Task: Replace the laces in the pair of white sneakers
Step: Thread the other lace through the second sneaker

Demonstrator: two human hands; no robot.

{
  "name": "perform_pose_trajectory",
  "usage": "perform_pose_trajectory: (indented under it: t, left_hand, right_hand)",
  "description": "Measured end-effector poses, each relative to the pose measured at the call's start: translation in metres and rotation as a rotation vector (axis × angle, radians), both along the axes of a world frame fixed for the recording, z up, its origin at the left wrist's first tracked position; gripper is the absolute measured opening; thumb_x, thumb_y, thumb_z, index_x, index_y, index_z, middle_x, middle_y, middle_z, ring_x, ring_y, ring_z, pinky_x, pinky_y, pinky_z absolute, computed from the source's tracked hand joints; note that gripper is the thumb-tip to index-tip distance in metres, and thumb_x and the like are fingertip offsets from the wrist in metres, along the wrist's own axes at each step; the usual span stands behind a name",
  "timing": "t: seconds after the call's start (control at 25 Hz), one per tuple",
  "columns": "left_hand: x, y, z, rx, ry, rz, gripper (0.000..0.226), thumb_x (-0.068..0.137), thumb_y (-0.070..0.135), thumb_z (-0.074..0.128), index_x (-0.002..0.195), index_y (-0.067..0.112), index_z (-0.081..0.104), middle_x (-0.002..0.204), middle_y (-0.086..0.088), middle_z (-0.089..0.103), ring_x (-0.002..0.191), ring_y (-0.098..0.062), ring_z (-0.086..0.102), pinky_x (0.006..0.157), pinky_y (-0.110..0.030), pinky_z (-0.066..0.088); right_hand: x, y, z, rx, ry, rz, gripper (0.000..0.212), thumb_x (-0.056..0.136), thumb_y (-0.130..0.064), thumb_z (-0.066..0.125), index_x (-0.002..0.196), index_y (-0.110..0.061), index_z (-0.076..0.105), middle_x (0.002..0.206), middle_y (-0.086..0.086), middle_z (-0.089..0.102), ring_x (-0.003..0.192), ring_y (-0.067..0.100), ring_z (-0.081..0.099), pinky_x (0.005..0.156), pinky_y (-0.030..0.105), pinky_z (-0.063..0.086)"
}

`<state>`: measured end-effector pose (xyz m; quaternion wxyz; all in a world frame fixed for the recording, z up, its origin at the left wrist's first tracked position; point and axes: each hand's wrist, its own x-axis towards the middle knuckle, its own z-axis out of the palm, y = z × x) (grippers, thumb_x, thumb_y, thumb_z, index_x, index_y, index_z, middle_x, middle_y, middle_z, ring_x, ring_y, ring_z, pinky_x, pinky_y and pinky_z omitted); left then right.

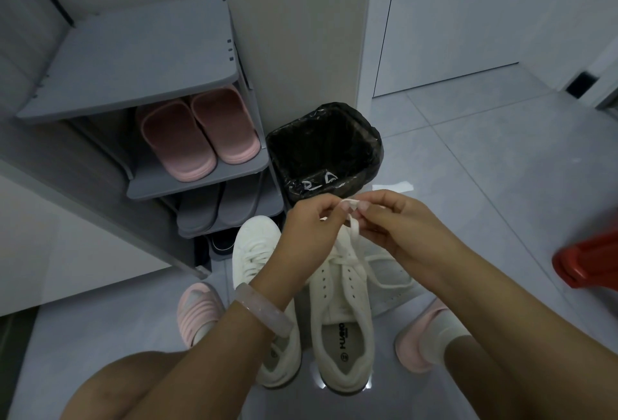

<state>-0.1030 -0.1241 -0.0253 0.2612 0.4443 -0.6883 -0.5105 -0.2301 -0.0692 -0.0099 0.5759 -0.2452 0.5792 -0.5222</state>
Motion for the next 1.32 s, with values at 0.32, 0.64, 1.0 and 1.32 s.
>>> perform_pose_trajectory:
  t: [0.32,0.64,1.0,1.32]
  left_hand:
    - [0.003,-0.004,-0.002,-0.106,-0.220,-0.144,0.018,0.092,0.030,0.052,0.100,0.023,0.065,0.087,0.007,0.063,0.081,-0.010,0.057,0.073,-0.025,0.044]
    - [0.016,-0.005,-0.017,-0.134,-0.938,-0.408,0.021,0.086,0.036,0.057,0.093,0.018,0.066,0.105,-0.003,0.061,0.097,-0.021,0.058,0.078,-0.030,0.045]
    - [0.045,-0.031,0.015,-0.410,-0.952,-0.050,0.032,0.088,0.013,0.048,0.114,0.029,0.060,0.120,0.002,0.058,0.109,-0.025,0.055,0.080,-0.033,0.043]
    - [0.008,0.009,-0.050,-0.145,-0.873,-0.409,0.028,0.090,0.021,0.044,0.102,0.018,0.069,0.104,-0.004,0.067,0.097,-0.022,0.061,0.074,-0.030,0.046]
  right_hand:
    - [-0.007,-0.011,0.005,-0.131,-0.220,-0.305,0.017,0.091,-0.006,0.052,0.078,-0.010,0.063,0.054,-0.006,0.059,0.052,0.003,0.054,0.063,0.016,0.051]
    - [-0.065,-0.006,0.043,-0.258,0.011,-0.413,0.022,0.096,-0.004,0.039,0.084,-0.017,0.051,0.055,-0.004,0.063,0.050,0.006,0.058,0.064,0.022,0.055]
    - [-0.019,0.006,-0.036,0.372,0.506,0.514,0.017,0.090,-0.024,0.057,0.103,-0.014,0.059,0.080,-0.001,0.070,0.063,0.012,0.046,0.053,0.019,0.037]
    - [-0.011,0.008,-0.064,0.271,0.948,0.771,0.017,0.087,-0.018,0.059,0.100,-0.012,0.067,0.100,0.001,0.068,0.079,0.005,0.055,0.066,0.010,0.041]
